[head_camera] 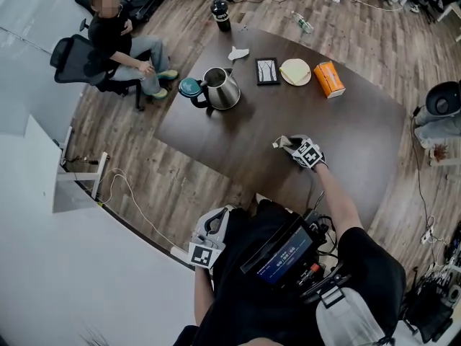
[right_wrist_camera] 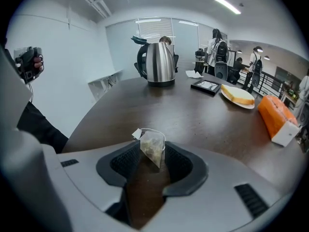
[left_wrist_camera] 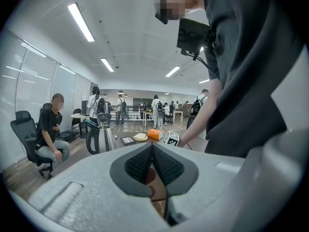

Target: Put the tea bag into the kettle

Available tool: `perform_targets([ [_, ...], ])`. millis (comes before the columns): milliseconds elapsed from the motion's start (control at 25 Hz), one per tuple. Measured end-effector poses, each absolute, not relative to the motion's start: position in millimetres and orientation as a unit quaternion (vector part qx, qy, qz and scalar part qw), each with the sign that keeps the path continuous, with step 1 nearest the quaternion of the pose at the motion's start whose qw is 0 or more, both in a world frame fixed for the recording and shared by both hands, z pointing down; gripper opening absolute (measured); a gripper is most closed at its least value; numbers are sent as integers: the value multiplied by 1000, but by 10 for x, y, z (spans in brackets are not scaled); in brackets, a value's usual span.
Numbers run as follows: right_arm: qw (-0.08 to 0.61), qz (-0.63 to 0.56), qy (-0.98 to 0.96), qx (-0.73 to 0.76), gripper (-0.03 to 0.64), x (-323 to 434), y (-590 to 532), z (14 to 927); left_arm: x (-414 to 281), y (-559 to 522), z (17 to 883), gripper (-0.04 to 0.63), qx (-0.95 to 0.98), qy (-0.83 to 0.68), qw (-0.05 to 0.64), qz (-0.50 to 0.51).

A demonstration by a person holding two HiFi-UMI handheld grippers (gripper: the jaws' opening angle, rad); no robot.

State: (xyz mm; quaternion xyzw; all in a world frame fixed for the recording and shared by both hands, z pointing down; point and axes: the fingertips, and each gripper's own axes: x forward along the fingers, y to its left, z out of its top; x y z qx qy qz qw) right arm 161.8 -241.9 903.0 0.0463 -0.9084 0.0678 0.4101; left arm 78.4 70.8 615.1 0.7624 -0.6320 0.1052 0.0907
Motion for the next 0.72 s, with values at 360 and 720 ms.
perform_targets([
  [360, 400, 70, -913, 46, 160, 1559, -2395, 8987, 761, 683, 6163, 0, 759, -638, 96, 85],
  [720, 403, 69, -911, 44, 158, 1493, -2387, 8998, 722, 716, 6206, 1, 759, -639, 91, 84],
])
